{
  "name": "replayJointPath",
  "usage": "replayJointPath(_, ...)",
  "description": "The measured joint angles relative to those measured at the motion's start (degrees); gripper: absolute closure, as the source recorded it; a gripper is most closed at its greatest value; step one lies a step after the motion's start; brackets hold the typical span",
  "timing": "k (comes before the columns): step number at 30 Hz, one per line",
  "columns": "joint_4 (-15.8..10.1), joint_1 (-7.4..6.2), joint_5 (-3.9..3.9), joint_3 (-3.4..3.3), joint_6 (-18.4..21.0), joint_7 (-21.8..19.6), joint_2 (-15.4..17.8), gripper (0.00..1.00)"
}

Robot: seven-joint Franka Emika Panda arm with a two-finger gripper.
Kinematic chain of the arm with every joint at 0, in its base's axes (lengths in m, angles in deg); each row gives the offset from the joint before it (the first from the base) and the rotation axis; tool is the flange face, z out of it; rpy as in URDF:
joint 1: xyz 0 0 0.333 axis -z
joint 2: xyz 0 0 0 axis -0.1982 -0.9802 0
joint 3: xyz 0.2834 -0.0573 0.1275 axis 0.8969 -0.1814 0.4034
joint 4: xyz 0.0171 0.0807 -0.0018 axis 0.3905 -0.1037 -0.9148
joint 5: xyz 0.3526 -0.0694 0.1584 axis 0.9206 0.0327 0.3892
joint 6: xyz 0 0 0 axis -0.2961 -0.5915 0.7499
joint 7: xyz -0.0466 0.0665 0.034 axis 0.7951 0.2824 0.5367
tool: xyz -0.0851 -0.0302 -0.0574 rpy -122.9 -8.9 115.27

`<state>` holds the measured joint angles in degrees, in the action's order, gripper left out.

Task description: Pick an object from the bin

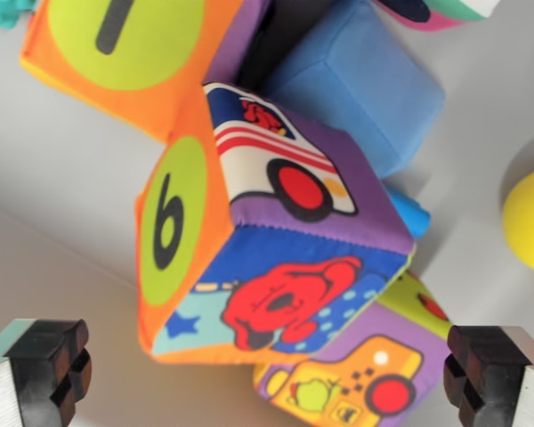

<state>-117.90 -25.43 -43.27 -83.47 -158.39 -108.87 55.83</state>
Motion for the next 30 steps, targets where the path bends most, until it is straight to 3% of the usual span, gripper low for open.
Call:
replayJointPath(11,-0.57,-0.03,-0.66,-0.13,-5.12,-0.50,-4.48,0.00)
replayJointPath(22,-0.70,-0.12,-1.03,-0.29,-7.72,-0.82,-6.95,0.00)
replayJointPath(23,-0.70,-0.12,-1.04,-0.29,-7.78,-0.83,-7.01,1.00)
replayJointPath(30,-0.71,-0.13,-1.05,-0.31,-7.86,-0.85,-7.04,1.00)
